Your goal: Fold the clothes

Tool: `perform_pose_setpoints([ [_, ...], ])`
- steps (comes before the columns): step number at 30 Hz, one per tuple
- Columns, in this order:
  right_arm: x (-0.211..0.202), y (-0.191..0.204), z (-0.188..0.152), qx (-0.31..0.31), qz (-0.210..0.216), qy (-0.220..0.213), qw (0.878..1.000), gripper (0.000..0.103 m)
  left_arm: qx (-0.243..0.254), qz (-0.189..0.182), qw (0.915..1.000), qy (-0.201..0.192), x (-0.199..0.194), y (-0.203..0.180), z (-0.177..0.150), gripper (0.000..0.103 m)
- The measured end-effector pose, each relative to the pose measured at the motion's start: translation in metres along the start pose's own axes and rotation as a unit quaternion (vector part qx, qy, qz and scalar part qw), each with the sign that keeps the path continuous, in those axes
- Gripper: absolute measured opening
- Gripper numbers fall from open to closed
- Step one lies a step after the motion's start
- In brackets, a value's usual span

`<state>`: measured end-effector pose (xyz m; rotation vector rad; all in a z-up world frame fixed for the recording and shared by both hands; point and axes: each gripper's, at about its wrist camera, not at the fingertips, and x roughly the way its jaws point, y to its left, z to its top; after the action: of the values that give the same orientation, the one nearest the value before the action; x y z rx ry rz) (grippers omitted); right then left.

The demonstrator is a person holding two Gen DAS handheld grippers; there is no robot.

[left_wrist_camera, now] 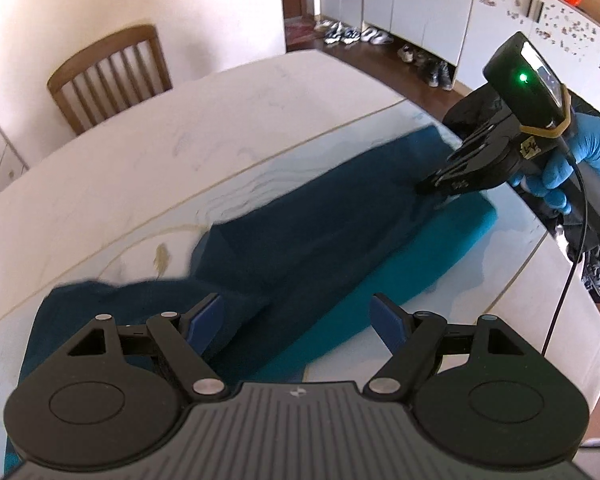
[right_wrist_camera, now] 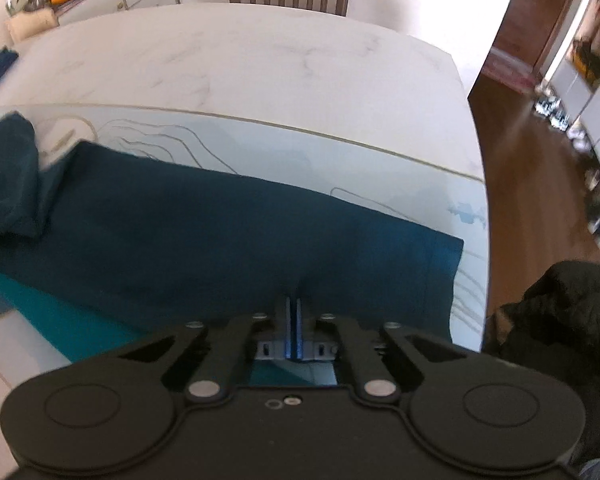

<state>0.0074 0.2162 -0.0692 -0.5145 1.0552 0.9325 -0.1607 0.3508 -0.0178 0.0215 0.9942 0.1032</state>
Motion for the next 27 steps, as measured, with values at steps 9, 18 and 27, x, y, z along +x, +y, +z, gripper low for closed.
perform_pose_setpoints([
  [9, -0.08, 0.004, 0.031, 0.058, 0.222, -0.072, 0.971, 0.103, 0.086, -0.004, 0.9939, -0.07, 0.019, -0.04, 0.03, 0.08],
  [18, -0.099, 0.025, 0.038, 0.056, 0.288, -0.083, 0.952, 0.103, 0.084, 0.006, 0.9921, -0.093, 0.03, -0.049, 0.029, 0.077],
  [27, -0.102, 0.04, 0.034, 0.043, 0.263, -0.087, 0.96, 0.103, 0.036, 0.011, 0.9968, -0.07, 0.026, -0.019, 0.023, 0.005],
])
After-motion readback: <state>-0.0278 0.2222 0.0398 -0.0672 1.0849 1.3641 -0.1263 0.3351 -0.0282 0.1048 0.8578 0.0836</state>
